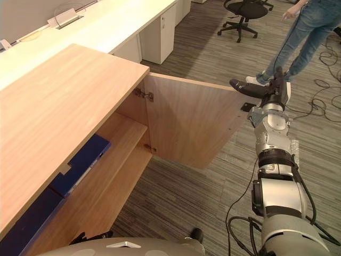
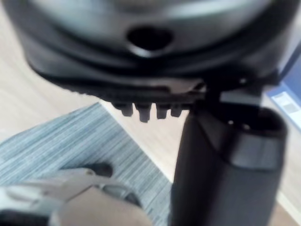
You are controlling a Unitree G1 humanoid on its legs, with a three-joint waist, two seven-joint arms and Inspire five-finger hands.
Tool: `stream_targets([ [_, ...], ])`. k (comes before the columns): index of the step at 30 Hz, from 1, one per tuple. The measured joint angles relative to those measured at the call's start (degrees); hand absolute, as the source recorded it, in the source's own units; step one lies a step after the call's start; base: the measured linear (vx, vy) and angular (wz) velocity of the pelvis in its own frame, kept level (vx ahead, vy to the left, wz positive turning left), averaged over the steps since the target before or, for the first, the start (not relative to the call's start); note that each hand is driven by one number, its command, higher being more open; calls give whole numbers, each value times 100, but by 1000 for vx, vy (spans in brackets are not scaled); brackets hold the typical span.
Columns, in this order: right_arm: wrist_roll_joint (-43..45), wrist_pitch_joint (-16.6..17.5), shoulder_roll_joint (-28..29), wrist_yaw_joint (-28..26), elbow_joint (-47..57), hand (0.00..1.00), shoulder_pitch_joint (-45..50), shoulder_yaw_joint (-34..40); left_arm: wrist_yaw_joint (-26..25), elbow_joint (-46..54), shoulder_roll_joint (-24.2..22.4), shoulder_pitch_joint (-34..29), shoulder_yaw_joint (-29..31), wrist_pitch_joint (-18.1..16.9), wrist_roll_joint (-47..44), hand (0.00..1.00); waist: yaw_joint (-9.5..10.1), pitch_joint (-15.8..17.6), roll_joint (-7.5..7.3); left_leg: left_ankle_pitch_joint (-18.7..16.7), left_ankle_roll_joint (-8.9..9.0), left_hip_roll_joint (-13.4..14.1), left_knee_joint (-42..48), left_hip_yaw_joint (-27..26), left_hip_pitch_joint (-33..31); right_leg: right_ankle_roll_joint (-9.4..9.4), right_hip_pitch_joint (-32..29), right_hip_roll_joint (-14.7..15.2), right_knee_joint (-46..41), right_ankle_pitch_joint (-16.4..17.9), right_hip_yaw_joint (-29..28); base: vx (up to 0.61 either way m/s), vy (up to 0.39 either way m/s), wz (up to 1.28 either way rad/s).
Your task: Walk over to the cabinet, pick up the folder, carry it to the office cabinet, place the folder inside the office cabinet, then close the office cabinet door
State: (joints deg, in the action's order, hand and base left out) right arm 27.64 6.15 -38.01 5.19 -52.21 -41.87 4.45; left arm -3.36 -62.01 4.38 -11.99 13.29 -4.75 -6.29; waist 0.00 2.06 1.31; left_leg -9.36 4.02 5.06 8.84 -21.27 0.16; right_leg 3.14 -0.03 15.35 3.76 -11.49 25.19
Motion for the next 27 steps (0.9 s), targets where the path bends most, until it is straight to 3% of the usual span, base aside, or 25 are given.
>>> stream_targets([
  [7, 850, -103, -843, -849, -84, 100, -192, -1783, 178, 79, 10, 76, -119, -39, 12, 100, -37, 39, 68, 360, 60, 47, -349, 143, 38, 1, 21, -115, 47, 0, 264, -89, -59, 6],
  [10, 862, -225, -1614, -1341, 376, 100, -199, -3024, 360, 79, 65, 69, -195, -34, 29, 100, -37, 76, 42, 542, 142, 71, -595, 273, 60, 144, 19, -177, 61, 128, 300, -145, -78, 14],
  [11, 813, -249, -1966, -1559, 726, 100, -260, -3613, 432, 60, 113, 67, -231, -31, 32, 100, -37, 113, -18, 574, 170, 71, -656, 278, 74, 289, 19, -173, 63, 317, 271, -151, -115, -2],
  [13, 345, -254, -2566, -2119, 1418, 100, -410, -4497, 487, -17, 120, 55, -256, -19, 207, 100, -48, 136, -7, 639, 232, 200, -759, 283, 120, 297, 19, -320, 65, 436, 246, -152, -154, -7],
  [16, -44, -283, -3029, -2969, 2373, 100, -380, -4922, 554, -46, 150, 54, -408, -20, 269, 100, -56, 105, 36, 819, 380, 468, -949, 279, 223, 184, 21, -592, 67, 516, 233, -72, -130, -9],
  [19, -231, -291, -3367, -3475, 3179, 100, -144, -5013, 671, -46, 200, 107, -463, -24, 401, 100, -52, 65, 48, 949, 458, 676, -1033, 297, 235, 83, -2, -817, 68, 582, 248, -43, -107, -4],
  [27, 30, -463, -3811, -4167, 5116, 100, 852, -4809, 749, -160, 238, 149, -568, -24, 492, 100, -9, -259, -12, 1075, 503, 778, -1112, 227, 219, -1, -142, -991, 69, 580, 130, 35, -16, -8],
])
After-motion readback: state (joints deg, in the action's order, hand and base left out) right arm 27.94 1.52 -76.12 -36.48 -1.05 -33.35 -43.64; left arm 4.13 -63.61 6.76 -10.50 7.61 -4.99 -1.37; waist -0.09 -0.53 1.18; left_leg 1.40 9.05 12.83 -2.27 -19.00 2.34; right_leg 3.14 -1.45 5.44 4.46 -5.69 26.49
